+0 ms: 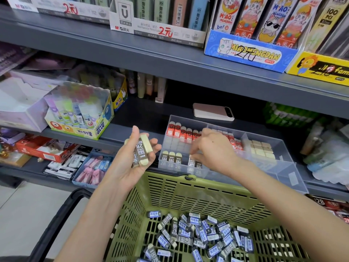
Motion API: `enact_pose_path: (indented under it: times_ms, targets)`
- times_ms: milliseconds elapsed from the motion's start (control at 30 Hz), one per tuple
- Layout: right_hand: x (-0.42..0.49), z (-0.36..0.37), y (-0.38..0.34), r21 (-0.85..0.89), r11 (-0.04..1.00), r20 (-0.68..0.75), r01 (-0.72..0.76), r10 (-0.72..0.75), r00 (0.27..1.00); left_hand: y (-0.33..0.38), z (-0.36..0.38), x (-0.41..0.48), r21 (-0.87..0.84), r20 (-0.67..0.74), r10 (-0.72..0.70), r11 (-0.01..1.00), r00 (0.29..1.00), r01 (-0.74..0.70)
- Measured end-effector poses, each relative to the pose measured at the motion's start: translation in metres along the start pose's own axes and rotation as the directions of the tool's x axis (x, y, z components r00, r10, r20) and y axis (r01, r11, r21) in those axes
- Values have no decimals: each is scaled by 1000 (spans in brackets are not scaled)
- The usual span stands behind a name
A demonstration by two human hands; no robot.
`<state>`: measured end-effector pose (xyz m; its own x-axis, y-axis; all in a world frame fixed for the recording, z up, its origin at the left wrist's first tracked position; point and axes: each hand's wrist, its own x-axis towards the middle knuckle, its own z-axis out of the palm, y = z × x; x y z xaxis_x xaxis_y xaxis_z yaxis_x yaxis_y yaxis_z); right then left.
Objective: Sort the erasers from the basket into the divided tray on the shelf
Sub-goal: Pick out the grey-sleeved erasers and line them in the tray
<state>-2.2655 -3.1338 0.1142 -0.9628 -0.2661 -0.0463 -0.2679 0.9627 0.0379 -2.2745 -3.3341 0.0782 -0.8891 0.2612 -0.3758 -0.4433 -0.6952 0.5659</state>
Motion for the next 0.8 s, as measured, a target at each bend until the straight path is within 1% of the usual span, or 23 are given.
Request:
enact_pose_path:
  times_ms: [67, 100, 200, 267, 300, 333, 367, 400, 433, 467, 500, 533, 567, 667, 733, 800]
  targets:
    - [0, 2, 1, -144, 984, 46, 101, -95, 994, 0, 0, 0, -6, -1, -6, 1000, 1000, 6]
    - [1, 2, 1, -188, 973, 70, 131, -119, 990, 0, 1, 0, -10, -7, -8, 1000, 1000, 8]
    - [4, 0, 0, -325, 924, 129, 203, -169, 977, 0, 2, -2, -31, -21, -15, 999, 1000, 15]
    - [7, -3, -1, -360, 908, 131, 214, -178, 975, 0, 2, -2, -54, -19, -27, 998, 999, 26]
    - [8, -6, -3, -329, 925, 98, 191, -167, 981, 1, 2, -2, -60, -18, -35, 998, 999, 34]
    - [9, -9, -5, -255, 955, 42, 151, -146, 988, 1, 2, -2, -59, -14, -43, 997, 999, 42]
    - [10, -13, -7, -139, 984, -30, 110, -115, 993, 1, 1, -1, -54, -9, -49, 997, 999, 49]
    - [10, -17, -11, 23, 997, -99, 75, -72, 993, 1, 0, -1, -43, -2, -52, 998, 999, 52]
    - [10, -20, -17, 209, 976, -141, 59, -30, 990, 1, 0, -1, -26, 8, -52, 998, 999, 52]
    - [10, -22, -24, 383, 922, -151, 61, -2, 989, 0, -1, -1, -5, 20, -50, 999, 999, 50]
    - [10, -24, -32, 491, 868, -146, 75, -3, 989, 0, -1, -1, 15, 36, -46, 999, 998, 46]
    - [10, -25, -40, 530, 842, -148, 95, -19, 989, -1, -1, -1, 29, 51, -42, 999, 998, 40]
    - [11, -25, -48, 526, 842, -161, 122, -42, 986, -2, -1, -1, 40, 62, -39, 999, 997, 36]
    - [14, -23, -64, 412, 896, -221, 168, -80, 972, -4, -1, 1, 58, 87, -38, 998, 995, 33]
    - [17, -22, -71, 308, 936, -185, 169, -115, 976, -4, -3, 2, 43, 94, -39, 998, 995, 35]
    - [20, -23, -73, 295, 939, -125, 178, -147, 981, -4, -4, 2, -6, 93, -32, 999, 995, 33]
